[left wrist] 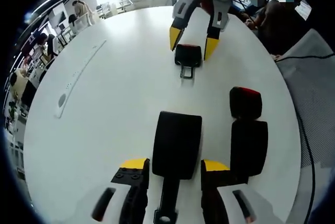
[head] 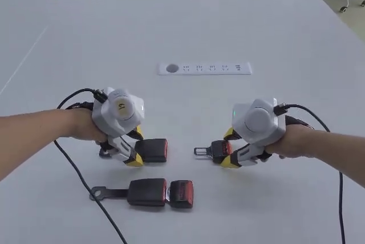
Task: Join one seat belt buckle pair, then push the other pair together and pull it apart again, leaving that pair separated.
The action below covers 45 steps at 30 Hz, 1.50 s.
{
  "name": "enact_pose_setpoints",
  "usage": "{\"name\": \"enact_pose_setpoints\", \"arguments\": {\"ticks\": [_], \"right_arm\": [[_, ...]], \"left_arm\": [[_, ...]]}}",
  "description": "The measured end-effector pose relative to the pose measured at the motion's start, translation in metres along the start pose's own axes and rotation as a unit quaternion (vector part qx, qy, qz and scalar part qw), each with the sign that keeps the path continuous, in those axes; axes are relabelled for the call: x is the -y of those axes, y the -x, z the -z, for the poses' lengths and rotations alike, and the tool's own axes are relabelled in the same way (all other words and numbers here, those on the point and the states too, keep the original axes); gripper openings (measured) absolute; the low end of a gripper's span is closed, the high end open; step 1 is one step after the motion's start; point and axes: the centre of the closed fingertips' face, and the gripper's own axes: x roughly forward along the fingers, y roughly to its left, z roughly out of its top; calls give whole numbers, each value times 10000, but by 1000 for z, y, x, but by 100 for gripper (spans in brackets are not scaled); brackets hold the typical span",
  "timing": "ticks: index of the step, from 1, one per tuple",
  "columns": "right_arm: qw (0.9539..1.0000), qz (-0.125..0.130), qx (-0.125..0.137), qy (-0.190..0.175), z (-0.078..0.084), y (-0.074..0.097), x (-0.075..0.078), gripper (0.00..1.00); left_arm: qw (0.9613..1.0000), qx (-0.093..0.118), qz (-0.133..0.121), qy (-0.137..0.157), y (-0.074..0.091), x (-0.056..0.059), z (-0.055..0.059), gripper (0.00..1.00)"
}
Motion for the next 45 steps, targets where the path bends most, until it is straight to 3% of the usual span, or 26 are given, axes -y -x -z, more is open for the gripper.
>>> {"name": "enact_pose_setpoints", "arguments": {"ticks": [13, 28, 45], "right_arm": [[9999, -67, 0, 98, 2, 0, 1, 31], [9989, -142, -40, 434, 2, 0, 0, 30], [9988, -154, -64, 471, -3, 0, 2, 29]], "left_arm": [[9999, -42, 92, -120, -5, -2, 3, 34], [9998, -18, 172, -10, -5, 0, 4, 32], [9997, -75, 216, -106, -4, 0, 4, 32]]}}
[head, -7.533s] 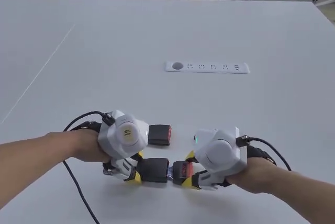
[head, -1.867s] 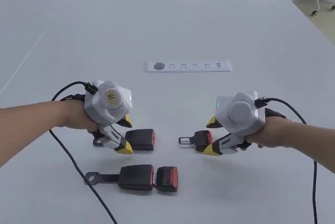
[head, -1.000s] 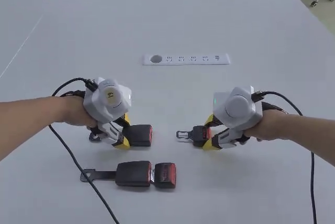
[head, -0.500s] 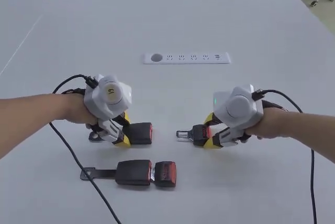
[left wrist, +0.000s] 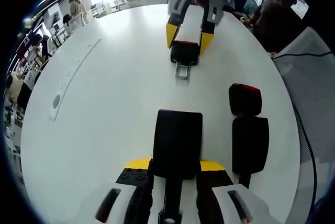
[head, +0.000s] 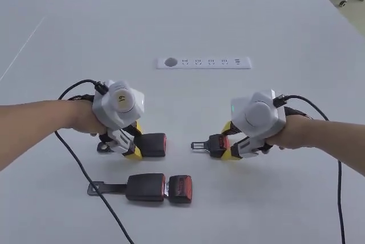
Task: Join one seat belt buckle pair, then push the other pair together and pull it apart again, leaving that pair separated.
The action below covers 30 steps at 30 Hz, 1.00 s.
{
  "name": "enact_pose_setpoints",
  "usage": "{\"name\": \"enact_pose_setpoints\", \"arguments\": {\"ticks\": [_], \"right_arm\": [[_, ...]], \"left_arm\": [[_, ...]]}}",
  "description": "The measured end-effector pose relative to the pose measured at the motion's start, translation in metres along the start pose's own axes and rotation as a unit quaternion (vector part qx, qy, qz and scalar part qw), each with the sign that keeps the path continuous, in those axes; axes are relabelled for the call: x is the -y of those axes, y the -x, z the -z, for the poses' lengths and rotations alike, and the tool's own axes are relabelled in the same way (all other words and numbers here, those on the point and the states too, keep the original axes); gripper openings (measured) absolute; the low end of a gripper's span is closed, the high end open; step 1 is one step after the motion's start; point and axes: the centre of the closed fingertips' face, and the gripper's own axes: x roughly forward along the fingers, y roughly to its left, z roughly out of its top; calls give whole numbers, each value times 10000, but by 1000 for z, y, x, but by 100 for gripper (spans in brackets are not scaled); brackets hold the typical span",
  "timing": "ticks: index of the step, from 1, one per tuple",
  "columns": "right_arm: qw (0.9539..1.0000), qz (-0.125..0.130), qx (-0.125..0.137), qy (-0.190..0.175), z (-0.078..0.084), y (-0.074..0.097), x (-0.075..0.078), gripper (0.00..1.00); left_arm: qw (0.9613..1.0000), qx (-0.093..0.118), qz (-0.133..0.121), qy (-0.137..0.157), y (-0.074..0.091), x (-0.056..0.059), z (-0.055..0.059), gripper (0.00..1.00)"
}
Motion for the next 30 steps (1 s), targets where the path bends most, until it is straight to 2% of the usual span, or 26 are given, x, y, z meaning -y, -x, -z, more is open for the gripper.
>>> {"name": "enact_pose_setpoints", "arguments": {"ticks": [11, 30], "right_arm": [[10000, -5, 48, 35, -8, -4, -1, 30], [9997, -53, 230, 47, -36, -19, -5, 30]], "left_arm": [[10000, -43, -6, 17, 0, 0, 0, 32], [10000, -72, -13, 37, -2, -5, 2, 32]]}}
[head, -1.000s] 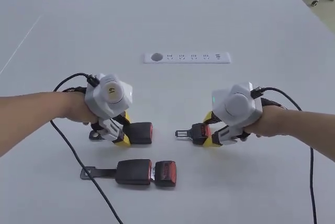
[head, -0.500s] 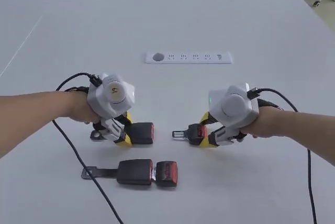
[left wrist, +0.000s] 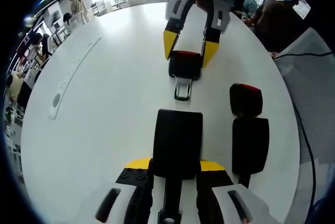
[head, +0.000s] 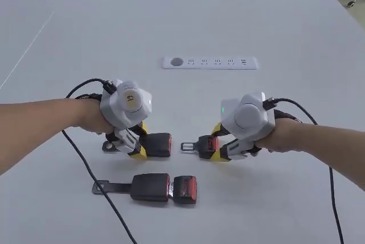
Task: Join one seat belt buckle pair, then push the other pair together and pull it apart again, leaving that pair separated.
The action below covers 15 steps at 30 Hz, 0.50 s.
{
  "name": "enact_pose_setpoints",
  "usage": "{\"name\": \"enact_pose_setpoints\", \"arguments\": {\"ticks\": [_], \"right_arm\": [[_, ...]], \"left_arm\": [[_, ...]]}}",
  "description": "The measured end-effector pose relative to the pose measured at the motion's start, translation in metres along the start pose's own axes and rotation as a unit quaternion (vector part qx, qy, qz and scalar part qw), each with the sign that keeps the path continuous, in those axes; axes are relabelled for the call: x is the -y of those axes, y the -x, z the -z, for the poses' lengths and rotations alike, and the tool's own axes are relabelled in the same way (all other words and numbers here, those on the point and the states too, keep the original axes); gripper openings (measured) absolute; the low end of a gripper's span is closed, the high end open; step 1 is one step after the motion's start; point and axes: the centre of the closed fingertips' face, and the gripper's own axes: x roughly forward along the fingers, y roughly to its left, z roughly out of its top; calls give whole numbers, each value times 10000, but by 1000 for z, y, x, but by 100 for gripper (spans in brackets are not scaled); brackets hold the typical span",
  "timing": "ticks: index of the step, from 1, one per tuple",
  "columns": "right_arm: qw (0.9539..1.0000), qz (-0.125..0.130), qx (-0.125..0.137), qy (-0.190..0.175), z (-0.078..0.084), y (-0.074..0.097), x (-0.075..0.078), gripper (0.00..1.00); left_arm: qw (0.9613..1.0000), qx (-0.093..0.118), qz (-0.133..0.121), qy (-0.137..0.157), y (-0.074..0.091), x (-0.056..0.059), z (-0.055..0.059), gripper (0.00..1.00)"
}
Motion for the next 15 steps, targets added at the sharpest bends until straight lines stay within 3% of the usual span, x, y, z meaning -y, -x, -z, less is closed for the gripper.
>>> {"name": "enact_pose_setpoints", "arguments": {"ticks": [15], "right_arm": [[9999, -19, 126, 5, -15, -11, -1, 30]], "left_arm": [[10000, -51, 12, 4, -2, -2, 2, 32]]}}
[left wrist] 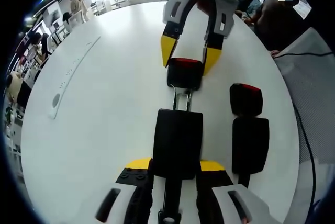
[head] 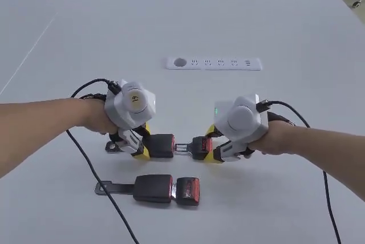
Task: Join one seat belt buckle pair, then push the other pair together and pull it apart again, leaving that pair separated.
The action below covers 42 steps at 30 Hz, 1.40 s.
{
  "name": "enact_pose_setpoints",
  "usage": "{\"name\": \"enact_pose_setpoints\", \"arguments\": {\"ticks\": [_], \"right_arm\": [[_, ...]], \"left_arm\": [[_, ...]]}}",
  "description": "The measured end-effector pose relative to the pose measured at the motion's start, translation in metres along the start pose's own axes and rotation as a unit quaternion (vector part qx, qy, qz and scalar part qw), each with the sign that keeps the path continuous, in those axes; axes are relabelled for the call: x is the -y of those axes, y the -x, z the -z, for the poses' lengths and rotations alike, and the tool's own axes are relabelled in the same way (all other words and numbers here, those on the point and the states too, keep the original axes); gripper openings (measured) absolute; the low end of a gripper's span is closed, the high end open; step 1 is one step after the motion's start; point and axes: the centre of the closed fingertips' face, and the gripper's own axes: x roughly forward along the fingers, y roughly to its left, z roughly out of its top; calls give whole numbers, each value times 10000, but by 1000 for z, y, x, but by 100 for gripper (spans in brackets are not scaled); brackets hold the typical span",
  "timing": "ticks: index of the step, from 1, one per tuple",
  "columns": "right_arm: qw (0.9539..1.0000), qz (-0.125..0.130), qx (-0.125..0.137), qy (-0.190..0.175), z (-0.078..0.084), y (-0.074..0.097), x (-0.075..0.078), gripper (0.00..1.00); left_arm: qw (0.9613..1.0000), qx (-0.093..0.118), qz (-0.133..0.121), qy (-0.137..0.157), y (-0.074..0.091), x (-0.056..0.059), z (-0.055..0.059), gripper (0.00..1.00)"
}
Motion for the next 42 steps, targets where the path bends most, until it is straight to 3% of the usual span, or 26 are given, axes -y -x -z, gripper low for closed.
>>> {"name": "enact_pose_setpoints", "arguments": {"ticks": [12, 19, 42], "right_arm": [[9999, 17, 112, 14, -17, -10, -2, 30], [9999, 30, 25, 104, -15, -8, -1, 29], [9999, -61, 91, 39, -20, -12, -2, 27]], "left_arm": [[10000, 32, 3, -2, -1, 0, 0, 32], [9999, 123, -20, -11, 2, 6, -3, 31], [9995, 322, -3, 64, 4, 7, -5, 30]]}}
